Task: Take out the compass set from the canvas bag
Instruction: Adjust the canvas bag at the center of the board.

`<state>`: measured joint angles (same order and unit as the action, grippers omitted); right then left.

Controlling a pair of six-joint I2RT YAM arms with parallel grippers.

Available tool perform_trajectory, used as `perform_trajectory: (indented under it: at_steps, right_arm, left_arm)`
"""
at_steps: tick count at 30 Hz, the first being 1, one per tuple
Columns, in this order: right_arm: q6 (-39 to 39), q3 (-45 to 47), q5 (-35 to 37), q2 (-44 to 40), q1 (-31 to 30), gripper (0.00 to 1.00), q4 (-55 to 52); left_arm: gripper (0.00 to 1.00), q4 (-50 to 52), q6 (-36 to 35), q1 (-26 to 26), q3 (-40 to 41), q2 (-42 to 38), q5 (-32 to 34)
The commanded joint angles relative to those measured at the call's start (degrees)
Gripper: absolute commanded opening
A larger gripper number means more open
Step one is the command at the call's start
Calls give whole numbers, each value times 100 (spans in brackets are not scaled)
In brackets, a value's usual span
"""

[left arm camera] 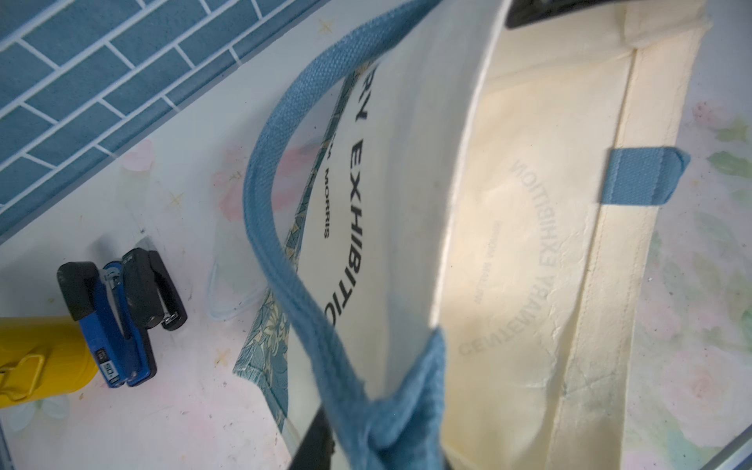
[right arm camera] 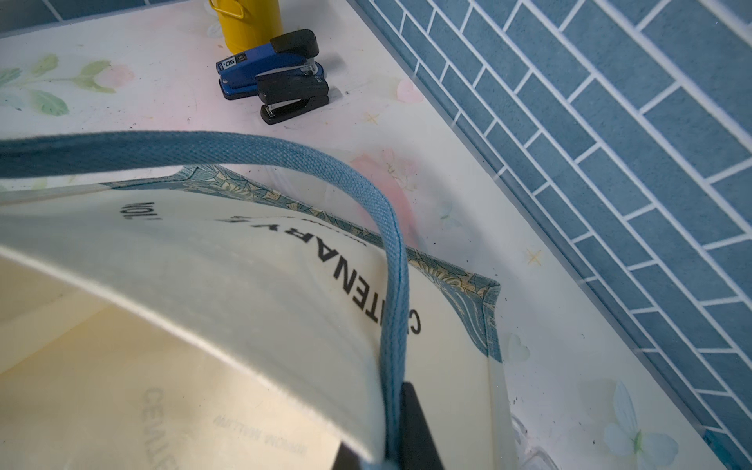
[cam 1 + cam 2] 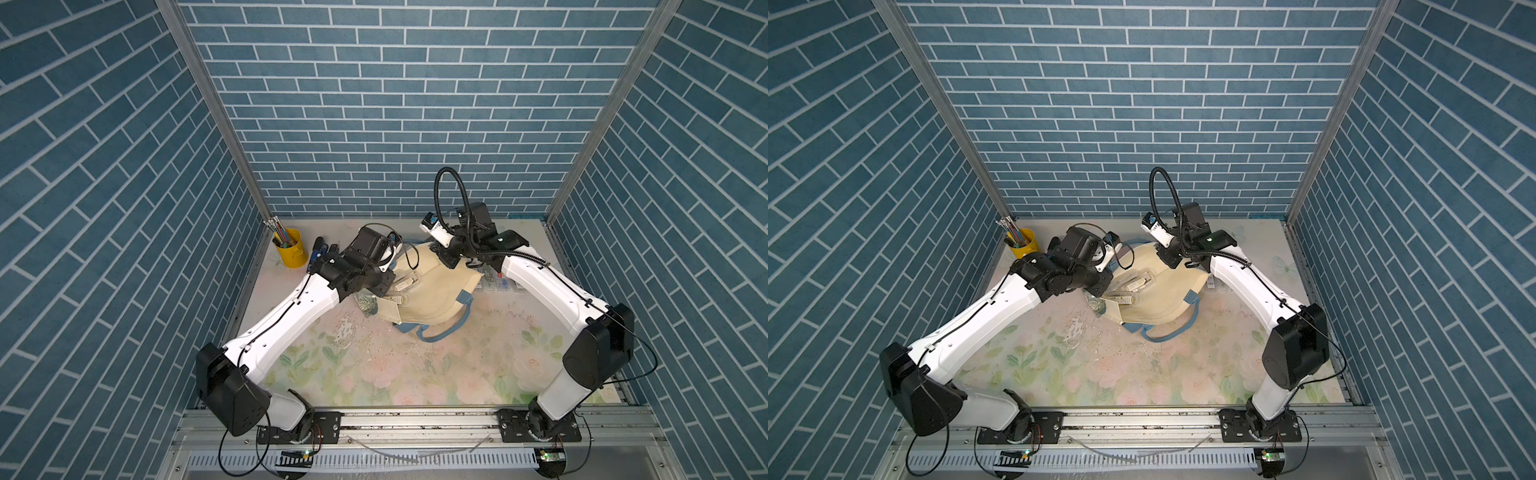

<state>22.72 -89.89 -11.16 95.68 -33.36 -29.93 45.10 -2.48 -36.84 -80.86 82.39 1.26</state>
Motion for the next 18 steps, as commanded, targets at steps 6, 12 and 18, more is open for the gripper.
perform_trajectory:
  at_steps: [6, 12, 18]
  right_arm:
    - [-170, 286, 120, -397, 12, 2, 171]
    - [-414, 618, -129, -1361, -6, 25, 342]
    - [-1001, 1984, 195, -2149, -755, 28, 1326]
  left_arm:
    - [3, -206, 18, -25, -63, 25, 205]
    - [0, -507, -16, -28, 121, -82, 189]
    - [0, -711, -38, -25, 172, -150, 121]
